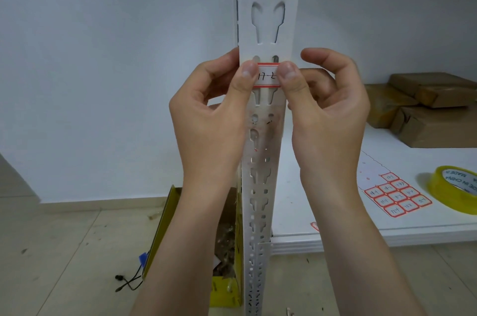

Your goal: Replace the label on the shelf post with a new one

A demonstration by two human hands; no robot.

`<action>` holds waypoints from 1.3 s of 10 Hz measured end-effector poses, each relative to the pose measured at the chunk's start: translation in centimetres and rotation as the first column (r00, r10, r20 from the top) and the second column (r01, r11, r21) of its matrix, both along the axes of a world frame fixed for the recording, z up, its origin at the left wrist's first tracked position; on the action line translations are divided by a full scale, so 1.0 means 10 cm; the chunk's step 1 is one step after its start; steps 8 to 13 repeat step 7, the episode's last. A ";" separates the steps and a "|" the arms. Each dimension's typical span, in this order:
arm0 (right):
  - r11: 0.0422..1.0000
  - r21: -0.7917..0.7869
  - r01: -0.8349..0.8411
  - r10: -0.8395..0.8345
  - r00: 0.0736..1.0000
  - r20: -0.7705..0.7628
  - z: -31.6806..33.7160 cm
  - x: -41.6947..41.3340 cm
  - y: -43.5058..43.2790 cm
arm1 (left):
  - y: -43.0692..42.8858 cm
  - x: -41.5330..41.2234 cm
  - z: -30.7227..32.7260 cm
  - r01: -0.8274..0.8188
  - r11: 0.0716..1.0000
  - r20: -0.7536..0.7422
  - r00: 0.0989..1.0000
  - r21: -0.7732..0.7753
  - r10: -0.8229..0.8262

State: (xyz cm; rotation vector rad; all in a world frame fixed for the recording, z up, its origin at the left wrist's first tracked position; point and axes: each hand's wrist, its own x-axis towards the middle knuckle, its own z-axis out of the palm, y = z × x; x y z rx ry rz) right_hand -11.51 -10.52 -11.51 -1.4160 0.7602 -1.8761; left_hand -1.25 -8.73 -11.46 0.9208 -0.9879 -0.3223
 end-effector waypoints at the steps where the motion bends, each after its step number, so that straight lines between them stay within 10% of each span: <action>1: 0.998 -0.052 0.028 -0.027 1.000 0.008 -0.07 0.02 -0.02 | -0.03 0.02 -0.04 0.031 0.999 -0.013 0.999 -0.021 -0.031; 13: 0.979 -0.205 -0.001 -0.049 0.970 -0.240 0.00 -0.54 0.43 | 0.59 0.25 -0.04 0.059 0.998 0.150 0.987 -0.029 -0.054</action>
